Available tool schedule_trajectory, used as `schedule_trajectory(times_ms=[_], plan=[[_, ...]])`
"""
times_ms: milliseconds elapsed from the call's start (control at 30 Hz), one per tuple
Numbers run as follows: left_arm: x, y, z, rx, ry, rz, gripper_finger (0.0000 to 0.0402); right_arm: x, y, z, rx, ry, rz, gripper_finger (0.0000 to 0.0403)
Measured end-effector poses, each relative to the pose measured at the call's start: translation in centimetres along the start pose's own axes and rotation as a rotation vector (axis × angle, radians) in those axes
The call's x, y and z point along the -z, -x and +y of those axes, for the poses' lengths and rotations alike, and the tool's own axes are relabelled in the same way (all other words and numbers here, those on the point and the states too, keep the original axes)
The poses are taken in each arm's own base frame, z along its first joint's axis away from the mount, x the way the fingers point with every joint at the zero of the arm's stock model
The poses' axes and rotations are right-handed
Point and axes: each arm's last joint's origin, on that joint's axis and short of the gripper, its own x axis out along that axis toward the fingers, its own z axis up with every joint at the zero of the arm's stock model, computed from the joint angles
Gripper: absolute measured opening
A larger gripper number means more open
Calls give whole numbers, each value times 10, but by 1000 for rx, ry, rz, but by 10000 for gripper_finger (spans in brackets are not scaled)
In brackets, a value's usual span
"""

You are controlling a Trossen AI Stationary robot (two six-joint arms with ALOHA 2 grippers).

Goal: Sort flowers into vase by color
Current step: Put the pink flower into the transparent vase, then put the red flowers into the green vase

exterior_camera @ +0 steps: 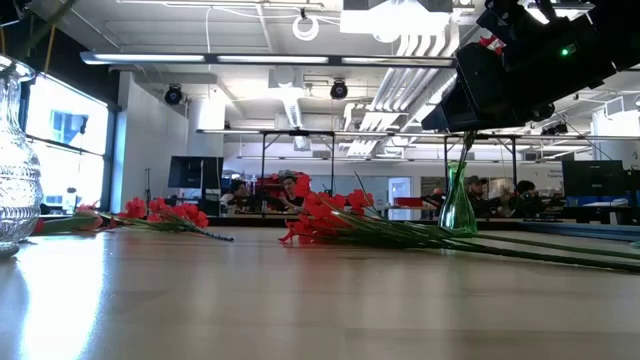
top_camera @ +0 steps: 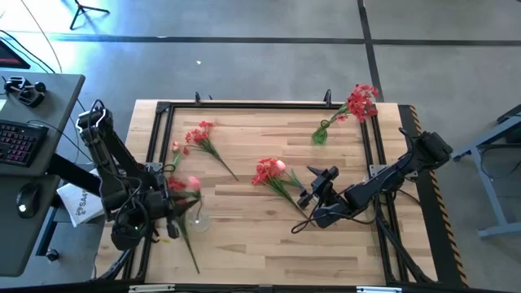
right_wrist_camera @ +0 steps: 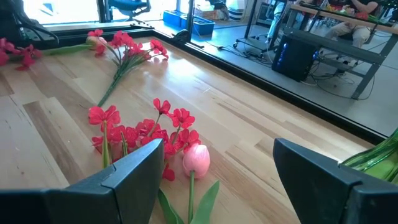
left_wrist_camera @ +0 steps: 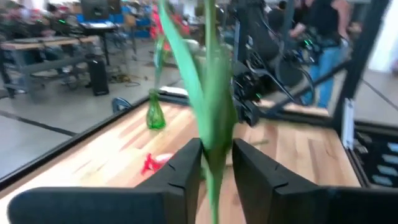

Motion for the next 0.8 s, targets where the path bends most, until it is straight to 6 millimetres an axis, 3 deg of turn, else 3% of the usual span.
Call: schedule_trajectory(times_ms=[200, 467, 633, 800], plan=[[-10, 2, -2, 185, -20, 130, 106, 0, 0, 0, 0, 0, 0, 298], [-30, 8, 2, 412, 49, 262, 104, 0, 0, 0, -6, 0, 5, 298], [-45, 12, 13, 450, 92, 387, 96, 6, -2, 6, -277, 125, 243, 298], [-62, 15, 27, 409, 62, 451, 90, 10, -3, 10, -521, 99, 465, 298]])
